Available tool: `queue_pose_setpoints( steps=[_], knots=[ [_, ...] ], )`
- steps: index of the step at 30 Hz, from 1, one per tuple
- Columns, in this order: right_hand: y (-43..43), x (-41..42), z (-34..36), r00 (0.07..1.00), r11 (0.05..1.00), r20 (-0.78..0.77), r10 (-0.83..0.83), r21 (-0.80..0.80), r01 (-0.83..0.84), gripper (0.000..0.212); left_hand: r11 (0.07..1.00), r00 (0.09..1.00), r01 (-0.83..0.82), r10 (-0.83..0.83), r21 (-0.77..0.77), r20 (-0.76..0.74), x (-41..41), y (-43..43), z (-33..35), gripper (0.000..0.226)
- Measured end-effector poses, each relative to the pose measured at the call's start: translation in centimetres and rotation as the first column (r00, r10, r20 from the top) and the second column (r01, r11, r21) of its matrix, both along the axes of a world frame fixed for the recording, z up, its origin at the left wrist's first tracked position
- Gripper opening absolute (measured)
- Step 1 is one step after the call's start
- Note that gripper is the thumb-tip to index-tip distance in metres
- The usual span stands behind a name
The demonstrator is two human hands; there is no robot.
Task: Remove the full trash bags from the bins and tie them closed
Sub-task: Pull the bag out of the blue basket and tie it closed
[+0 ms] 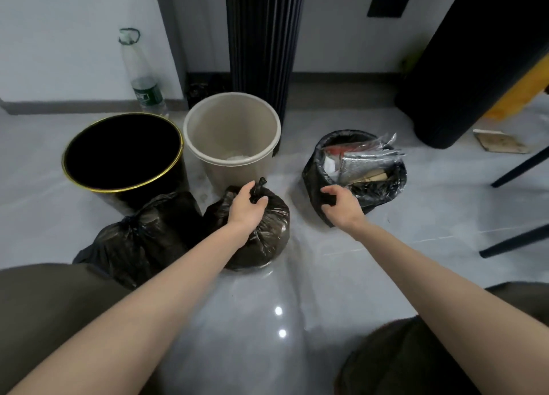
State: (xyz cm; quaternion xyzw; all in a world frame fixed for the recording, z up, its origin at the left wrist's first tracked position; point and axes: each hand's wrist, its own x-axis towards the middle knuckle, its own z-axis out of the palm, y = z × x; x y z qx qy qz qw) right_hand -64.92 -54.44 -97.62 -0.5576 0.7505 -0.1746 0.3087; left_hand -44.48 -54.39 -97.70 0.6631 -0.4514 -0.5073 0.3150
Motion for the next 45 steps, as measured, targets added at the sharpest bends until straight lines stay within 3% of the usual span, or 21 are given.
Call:
queue_pose_setpoints(
  steps=[4, 11, 19, 29, 39, 45],
  knots=[
    [0.0, -4.0, -0.7, 0.985, 0.998, -0.170, -0.006, 0.063, 0.017, 0.058, 0.993, 0.992, 0.117, -0.118, -0.014, -0.049, -2.7, -0.7, 1.2, 0.053],
    [-1.3, -6.7, -3.1, 0.935, 0.992, -0.345, 0.085, 0.116, -0.048, 0.064, 0.964, 0.964, 0.264, -0.264, 0.003, -0.002, -6.1, -2.3, 0.6, 0.051],
    [-2.6, -7.9, -5.0, 0.778, 0.988, -0.612, 0.142, 0.037, -0.152, 0.028, 0.954, 0.956, 0.292, -0.292, 0.069, -0.011, -7.6, -2.9, -0.6, 0.050],
    [3.6, -6.0, -4.5, 0.836, 0.965, -0.484, 0.258, 0.088, -0.246, 0.031, 0.948, 0.964, 0.263, -0.254, 0.179, -0.071, -6.8, 0.6, -2.8, 0.049],
    [10.2, -2.8, -4.1, 0.895, 0.953, -0.330, 0.301, 0.124, -0.275, 0.030, 0.875, 0.989, 0.122, -0.065, 0.469, -0.135, -3.1, 8.3, -8.6, 0.049],
    [12.0, -2.0, -2.5, 0.928, 0.951, -0.209, 0.309, 0.075, -0.300, 0.027, 0.821, 0.979, 0.120, -0.003, 0.559, -0.206, -2.8, 10.8, -10.3, 0.065]
  ],
)
